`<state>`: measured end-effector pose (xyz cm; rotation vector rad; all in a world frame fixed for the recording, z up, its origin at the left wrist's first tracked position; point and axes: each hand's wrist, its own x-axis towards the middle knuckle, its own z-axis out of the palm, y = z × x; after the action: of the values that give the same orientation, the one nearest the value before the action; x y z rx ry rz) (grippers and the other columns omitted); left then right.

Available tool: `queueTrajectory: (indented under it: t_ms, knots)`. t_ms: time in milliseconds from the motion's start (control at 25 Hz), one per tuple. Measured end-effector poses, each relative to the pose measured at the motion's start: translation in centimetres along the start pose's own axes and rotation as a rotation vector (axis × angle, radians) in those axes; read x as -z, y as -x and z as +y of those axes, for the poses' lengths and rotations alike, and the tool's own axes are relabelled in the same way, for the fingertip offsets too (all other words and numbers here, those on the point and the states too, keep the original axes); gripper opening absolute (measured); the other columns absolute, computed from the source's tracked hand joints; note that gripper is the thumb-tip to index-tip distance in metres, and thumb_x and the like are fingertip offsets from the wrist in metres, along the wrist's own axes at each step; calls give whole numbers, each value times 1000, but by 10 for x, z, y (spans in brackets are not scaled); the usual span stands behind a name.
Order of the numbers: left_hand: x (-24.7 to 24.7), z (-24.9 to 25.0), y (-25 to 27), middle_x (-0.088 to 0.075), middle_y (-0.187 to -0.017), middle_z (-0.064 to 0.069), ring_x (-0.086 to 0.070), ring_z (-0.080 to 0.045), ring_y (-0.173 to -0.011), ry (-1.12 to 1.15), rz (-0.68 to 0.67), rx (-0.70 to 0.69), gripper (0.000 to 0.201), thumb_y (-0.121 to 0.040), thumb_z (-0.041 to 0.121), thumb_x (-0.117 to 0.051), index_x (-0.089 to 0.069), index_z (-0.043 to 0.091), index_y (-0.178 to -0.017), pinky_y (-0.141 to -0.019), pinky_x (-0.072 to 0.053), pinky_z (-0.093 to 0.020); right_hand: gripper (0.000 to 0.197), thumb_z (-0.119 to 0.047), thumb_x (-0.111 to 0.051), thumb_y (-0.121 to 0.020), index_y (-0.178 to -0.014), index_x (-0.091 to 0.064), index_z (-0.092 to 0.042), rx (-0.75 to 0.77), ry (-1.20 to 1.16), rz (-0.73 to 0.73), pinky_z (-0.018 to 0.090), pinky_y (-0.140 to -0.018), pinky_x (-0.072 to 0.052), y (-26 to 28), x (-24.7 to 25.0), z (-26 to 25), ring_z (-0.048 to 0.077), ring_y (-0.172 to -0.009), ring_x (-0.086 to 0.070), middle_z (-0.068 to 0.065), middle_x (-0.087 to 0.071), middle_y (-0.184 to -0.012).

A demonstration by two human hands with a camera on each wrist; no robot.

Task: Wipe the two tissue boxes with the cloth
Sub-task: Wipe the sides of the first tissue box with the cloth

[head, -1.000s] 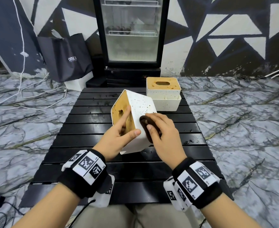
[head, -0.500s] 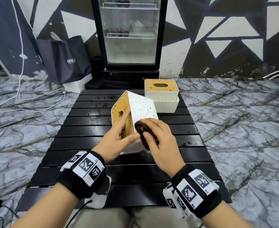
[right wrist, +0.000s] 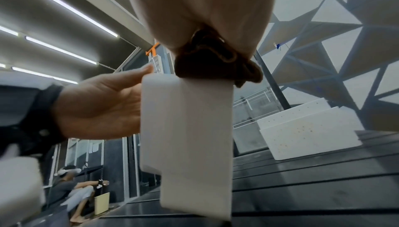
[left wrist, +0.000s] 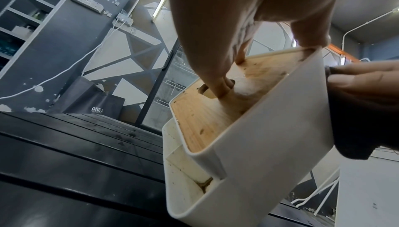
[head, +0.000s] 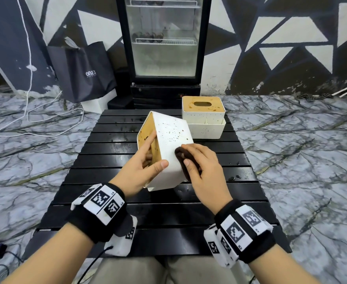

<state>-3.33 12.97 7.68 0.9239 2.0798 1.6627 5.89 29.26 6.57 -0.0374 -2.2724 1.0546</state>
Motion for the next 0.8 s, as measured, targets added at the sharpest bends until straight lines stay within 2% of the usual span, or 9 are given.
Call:
queueTrajectory:
  t_ms: [160, 320, 400, 520, 600, 680, 800]
  knots:
    - [-4, 2, -1, -50, -135, 12, -53, -16, -119, -8, -45, -16, 91, -65, 62, -71, -21, 52, -141, -108, -39, -41, 36, -26, -43, -88, -122, -56, -19, 91, -33, -30, 4, -99, -20, -6, -6, -16, 2, -112, -35, -9, -52, -117]
    - [-3, 4, -1, -54, -125, 22, -57, -7, -111, -9, -20, -20, 86, -68, 52, -66, -20, 49, -139, -105, -42, -34, 38, -31, -42, -88, -122, -55, -22, 55, -31, -21, 2, -98, -19, -10, -3, -10, -2, -111, -34, -16, -47, -116]
    - [-3, 3, -1, -53, -126, 23, -56, -9, -114, -8, -7, -17, 91, -65, 58, -70, -19, 50, -140, -106, -42, -36, 39, -32, -42, -88, -123, -55, -22, 37, -28, -5, 2, -98, -19, -4, -5, -11, -1, -113, -34, -17, -45, -116]
    - [-3, 1, 0, -47, -137, 13, -51, -18, -122, -9, -25, -4, 94, -62, 69, -69, -19, 53, -141, -108, -39, -43, 37, -29, -42, -88, -123, -55, -21, 70, -38, -16, 3, -99, -20, -3, -10, -18, 0, -113, -34, -14, -47, -117]
    - [-3, 1, -1, -46, -139, 12, -51, -18, -123, -20, -36, -1, 91, -65, 64, -69, -19, 54, -141, -109, -38, -44, 34, -24, -46, -90, -122, -55, -20, 72, -37, -36, 3, -98, -20, -9, -8, -17, 0, -112, -34, -9, -51, -118]
    - [-2, 3, -1, -47, -137, 14, -52, -14, -120, -32, -35, -6, 89, -69, 56, -66, -18, 49, -143, -109, -38, -42, 35, -22, -47, -88, -122, -56, -21, 46, -32, -31, 3, -98, -20, -14, -5, -10, 1, -113, -35, -5, -53, -121]
    - [-4, 3, -1, -46, -138, 13, -52, -11, -121, -34, -42, -11, 90, -70, 54, -64, -16, 45, -145, -109, -39, -41, 35, -27, -46, -88, -122, -56, -22, 8, -41, 7, 3, -99, -21, -7, -2, -6, 3, -113, -37, -8, -52, -120]
